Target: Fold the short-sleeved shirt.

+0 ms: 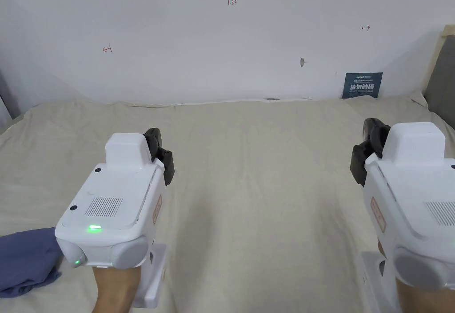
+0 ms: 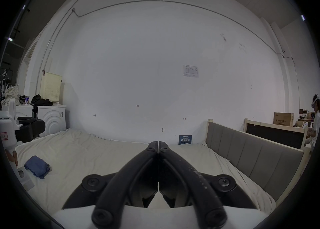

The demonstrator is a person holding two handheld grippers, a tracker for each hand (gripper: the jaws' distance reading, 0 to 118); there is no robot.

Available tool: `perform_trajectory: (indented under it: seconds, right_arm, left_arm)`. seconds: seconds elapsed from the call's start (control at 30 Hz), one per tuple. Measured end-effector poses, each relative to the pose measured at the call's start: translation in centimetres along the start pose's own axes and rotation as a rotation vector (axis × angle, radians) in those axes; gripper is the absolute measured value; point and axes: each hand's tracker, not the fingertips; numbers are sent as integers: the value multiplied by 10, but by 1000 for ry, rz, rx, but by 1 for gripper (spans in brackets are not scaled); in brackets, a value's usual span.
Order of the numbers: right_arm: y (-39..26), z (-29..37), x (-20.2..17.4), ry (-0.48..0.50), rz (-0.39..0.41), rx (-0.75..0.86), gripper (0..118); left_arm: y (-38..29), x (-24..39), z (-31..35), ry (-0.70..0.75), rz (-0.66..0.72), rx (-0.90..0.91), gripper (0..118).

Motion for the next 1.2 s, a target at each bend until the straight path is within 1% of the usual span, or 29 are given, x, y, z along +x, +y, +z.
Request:
perform_trajectory:
  seconds: [0.63, 1.2]
  right_arm:
    - [0, 4, -4, 4, 12, -3, 2]
    - [4, 9, -3, 2, 16, 4, 2]
  left_arm:
    - [0, 0, 4, -7, 26, -12, 0]
    - [-1, 4, 5, -21, 6, -11, 0]
